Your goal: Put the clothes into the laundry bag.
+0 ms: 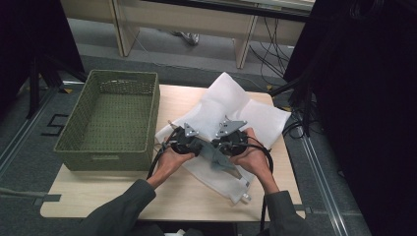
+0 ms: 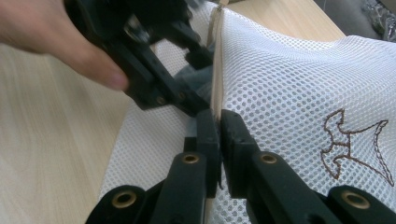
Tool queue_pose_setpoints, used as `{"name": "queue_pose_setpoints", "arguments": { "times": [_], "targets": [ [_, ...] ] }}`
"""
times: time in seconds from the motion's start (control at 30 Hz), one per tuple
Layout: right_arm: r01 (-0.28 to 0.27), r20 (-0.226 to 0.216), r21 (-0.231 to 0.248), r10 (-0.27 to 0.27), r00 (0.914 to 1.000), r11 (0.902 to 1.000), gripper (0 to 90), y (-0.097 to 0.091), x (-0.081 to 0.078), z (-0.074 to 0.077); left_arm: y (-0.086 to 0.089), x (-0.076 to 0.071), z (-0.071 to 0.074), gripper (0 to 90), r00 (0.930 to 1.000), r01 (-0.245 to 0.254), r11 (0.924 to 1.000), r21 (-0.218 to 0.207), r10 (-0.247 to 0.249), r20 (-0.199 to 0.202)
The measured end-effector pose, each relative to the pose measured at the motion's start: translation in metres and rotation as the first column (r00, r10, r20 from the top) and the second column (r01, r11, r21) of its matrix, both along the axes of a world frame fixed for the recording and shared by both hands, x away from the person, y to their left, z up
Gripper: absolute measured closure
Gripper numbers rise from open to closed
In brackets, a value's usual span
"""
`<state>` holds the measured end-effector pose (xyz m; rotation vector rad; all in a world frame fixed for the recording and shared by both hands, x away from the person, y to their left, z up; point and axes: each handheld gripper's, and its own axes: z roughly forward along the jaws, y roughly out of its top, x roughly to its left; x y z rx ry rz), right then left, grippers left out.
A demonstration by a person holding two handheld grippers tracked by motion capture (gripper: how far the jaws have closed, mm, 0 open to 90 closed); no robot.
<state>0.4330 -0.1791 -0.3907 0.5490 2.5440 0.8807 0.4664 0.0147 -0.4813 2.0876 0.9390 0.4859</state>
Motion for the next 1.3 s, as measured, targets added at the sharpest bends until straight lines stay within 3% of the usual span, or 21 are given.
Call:
{"name": "queue_pose_setpoints", "arguments": {
  "times": [0.07,0.1,0.17,0.27,0.33,0.47,0.57,0.7,0.77,0.83,0.9,0.93,0.97,1.0,1.07,1.1,1.23,1.27,1.3],
  "targets": [
    [0.001,0.009,-0.003,0.000,1.0000,1.0000,87.2,0.001,0.000,0.000,0.005,-0.007,0.003,36.7,1.0000,0.002,0.9999,-0.011,-0.002,0.001],
    [0.001,0.009,-0.003,0.000,1.0000,1.0000,87.2,0.001,0.000,0.000,0.008,-0.011,0.004,36.7,1.0000,0.009,0.9999,-0.009,-0.009,-0.001],
    [0.001,0.002,0.002,-0.001,1.0000,1.0000,87.2,0.000,-0.002,0.000,0.012,-0.019,0.006,28.6,0.9992,0.035,0.9992,0.019,-0.034,-0.021],
    [0.000,0.008,0.005,0.000,1.0000,1.0000,87.2,0.000,-0.004,0.001,0.017,-0.029,0.006,23.8,0.9990,0.040,0.9987,0.030,-0.039,-0.023],
    [-0.006,0.005,0.003,0.006,1.0000,1.0000,87.2,-0.001,-0.006,0.001,0.021,-0.038,0.005,23.5,0.9977,0.058,0.9983,0.002,-0.058,-0.034],
    [-0.026,0.013,-0.009,0.026,0.9996,0.9996,87.2,-0.004,-0.020,-0.001,0.027,-0.054,0.002,22.1,0.9947,0.089,0.9948,0.050,-0.086,-0.057],
    [-0.016,0.006,0.008,0.016,0.9998,0.9998,87.2,-0.010,-0.027,0.002,0.022,-0.057,-0.002,21.8,0.9923,0.095,0.9949,0.034,-0.092,-0.083],
    [-0.022,0.011,0.010,0.022,0.9997,0.9997,87.1,-0.011,-0.032,0.004,0.009,-0.049,-0.011,21.2,0.9936,0.086,0.9956,0.037,-0.083,-0.077],
    [-0.029,0.012,-0.001,0.029,0.9995,0.9996,87.2,-0.010,-0.032,0.003,0.004,-0.040,-0.017,26.7,0.9931,0.073,0.9972,0.015,-0.071,-0.094],
    [-0.043,-0.001,0.000,0.043,0.9991,0.9991,87.2,-0.008,-0.032,0.001,-0.003,-0.030,-0.022,36.4,0.9947,0.073,0.9968,0.032,-0.070,-0.075],
    [-0.044,0.001,-0.005,0.044,0.9990,0.9990,87.2,-0.008,-0.031,0.001,-0.006,-0.024,-0.023,53.4,0.9959,0.073,0.9957,0.056,-0.070,-0.057],
    [-0.049,0.003,-0.003,0.049,0.9988,0.9988,87.2,-0.007,-0.030,0.001,-0.008,-0.022,-0.023,66.9,0.9982,0.053,0.9969,0.057,-0.052,-0.029],
    [-0.047,0.001,-0.012,0.047,0.9989,0.9988,87.3,-0.007,-0.030,-0.001,-0.011,-0.019,-0.026,78.3,0.9998,0.016,0.9998,0.008,-0.015,-0.015],
    [-0.047,0.001,-0.012,0.047,0.9989,0.9988,87.3,-0.007,-0.030,-0.001,-0.012,-0.017,-0.025,78.3,1.0000,0.005,1.0000,-0.007,-0.005,-0.008],
    [-0.044,-0.012,-0.001,0.044,0.9990,0.9990,87.3,-0.007,-0.028,-0.002,-0.016,-0.015,-0.017,80.6,0.9999,-0.003,0.9962,-0.087,0.002,-0.016],
    [-0.044,-0.012,-0.001,0.044,0.9990,0.9990,87.3,-0.007,-0.028,-0.002,-0.016,-0.015,-0.017,80.7,0.9999,-0.003,0.9962,-0.087,0.002,-0.016],
    [-0.041,-0.032,0.006,0.042,0.9986,0.9991,87.3,-0.006,-0.027,-0.004,-0.026,-0.013,0.005,80.8,0.9978,0.023,0.9915,-0.128,-0.015,0.064],
    [-0.043,-0.031,0.005,0.043,0.9986,0.9991,87.3,-0.006,-0.026,-0.005,-0.029,-0.011,0.008,80.8,0.9971,0.019,0.9856,-0.168,-0.006,0.076],
    [-0.043,-0.031,0.005,0.043,0.9986,0.9991,87.3,-0.006,-0.026,-0.005,-0.031,-0.009,0.009,80.8,0.9981,0.018,0.9798,-0.199,-0.006,0.061]
  ]
}}
